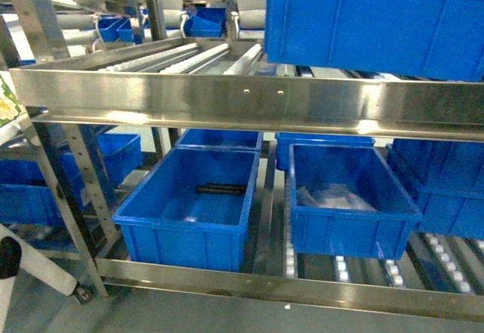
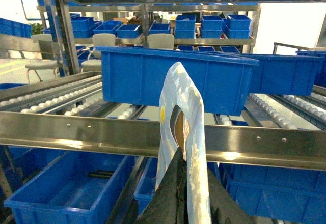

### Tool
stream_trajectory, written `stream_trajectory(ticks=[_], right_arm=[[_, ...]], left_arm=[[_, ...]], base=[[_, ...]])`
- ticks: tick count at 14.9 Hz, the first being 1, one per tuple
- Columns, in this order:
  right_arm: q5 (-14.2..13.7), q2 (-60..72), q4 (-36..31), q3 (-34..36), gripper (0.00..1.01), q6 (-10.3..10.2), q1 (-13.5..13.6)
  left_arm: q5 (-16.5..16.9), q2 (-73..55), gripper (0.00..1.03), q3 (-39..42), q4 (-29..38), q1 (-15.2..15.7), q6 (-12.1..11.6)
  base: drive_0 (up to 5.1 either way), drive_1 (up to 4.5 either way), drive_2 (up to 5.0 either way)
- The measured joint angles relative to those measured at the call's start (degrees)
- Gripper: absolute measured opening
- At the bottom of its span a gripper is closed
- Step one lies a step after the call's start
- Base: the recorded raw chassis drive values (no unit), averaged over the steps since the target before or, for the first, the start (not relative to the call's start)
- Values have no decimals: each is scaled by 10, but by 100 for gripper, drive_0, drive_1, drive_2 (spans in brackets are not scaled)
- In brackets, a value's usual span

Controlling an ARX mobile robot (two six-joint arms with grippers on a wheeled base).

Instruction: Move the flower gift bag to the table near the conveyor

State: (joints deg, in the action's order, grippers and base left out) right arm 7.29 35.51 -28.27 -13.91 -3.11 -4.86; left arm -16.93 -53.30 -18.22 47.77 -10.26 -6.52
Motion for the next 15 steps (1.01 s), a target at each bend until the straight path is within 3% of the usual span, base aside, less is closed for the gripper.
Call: stream_trajectory(ticks=[6, 15], right_arm=[[0, 0, 0, 0, 2, 0, 0], [0, 0, 0, 0, 2, 0, 0]], left_arm=[[0, 0, 2, 0, 1, 0, 0], [0, 0, 2, 0, 0, 0, 0]], base=[[-479, 73, 373], [-499, 241, 241]])
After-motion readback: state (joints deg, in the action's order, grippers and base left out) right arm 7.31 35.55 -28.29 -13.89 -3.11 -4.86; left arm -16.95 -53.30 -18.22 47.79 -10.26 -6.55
